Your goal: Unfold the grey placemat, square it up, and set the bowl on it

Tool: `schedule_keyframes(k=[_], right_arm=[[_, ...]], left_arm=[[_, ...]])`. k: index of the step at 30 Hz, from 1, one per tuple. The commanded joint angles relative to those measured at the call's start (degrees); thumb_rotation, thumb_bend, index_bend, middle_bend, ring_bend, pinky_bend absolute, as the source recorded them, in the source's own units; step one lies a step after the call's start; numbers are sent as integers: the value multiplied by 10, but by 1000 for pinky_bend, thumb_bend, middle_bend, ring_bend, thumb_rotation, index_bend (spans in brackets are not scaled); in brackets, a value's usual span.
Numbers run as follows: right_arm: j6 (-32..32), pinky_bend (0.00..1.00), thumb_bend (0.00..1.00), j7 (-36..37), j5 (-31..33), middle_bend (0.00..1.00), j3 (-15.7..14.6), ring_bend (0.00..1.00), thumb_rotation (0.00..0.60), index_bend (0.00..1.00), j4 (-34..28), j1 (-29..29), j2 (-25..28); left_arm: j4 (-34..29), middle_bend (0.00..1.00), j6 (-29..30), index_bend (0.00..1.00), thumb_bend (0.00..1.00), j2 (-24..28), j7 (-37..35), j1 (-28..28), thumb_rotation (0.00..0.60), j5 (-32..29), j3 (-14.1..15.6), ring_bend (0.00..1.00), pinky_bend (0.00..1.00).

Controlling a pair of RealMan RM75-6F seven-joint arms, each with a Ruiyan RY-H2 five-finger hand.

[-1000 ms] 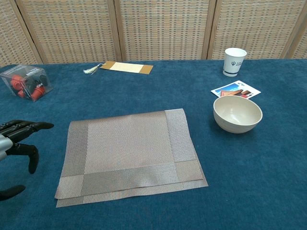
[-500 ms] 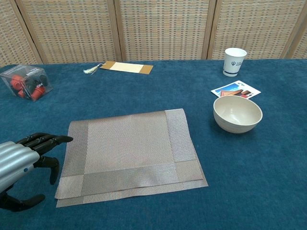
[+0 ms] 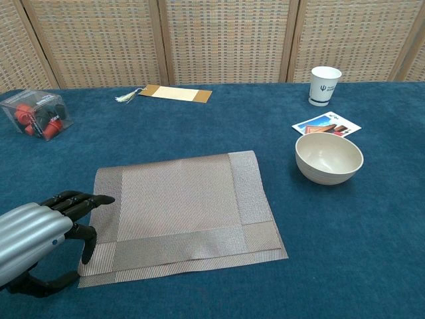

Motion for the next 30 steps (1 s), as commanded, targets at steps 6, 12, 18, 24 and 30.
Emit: schedule_keyframes(k=[6,12,18,24,30], right_arm=[[3,0,80,5,-2,0,0,0,600,81,-2,-1,3],[3,0,79,8,-5,0,-1,0,600,81,-3,-1,4],[3,0,79,9,-6,0,-1,0,600,81,-3,-1,4],[4,0,79,11,-7,0,-1,0,600,81,-3,-1,4],[4,0,79,14,-6,0,0,0,600,81,-4,-1,6]], left_arm=[[6,0,-3,543,400,-8,6,-3,600,-7,1,0,0],[7,0,0,580,422,-9,5,-4,600,-11,1,0,0],[3,0,3,594,530,-7,6,-5,600,-13,0,0,0],[-6,0,5,597,564,-1,10,-9,600,-16,-4,0,0],[-25,0,15,597,571,10,6,-13,600,-19,-15,0,0]])
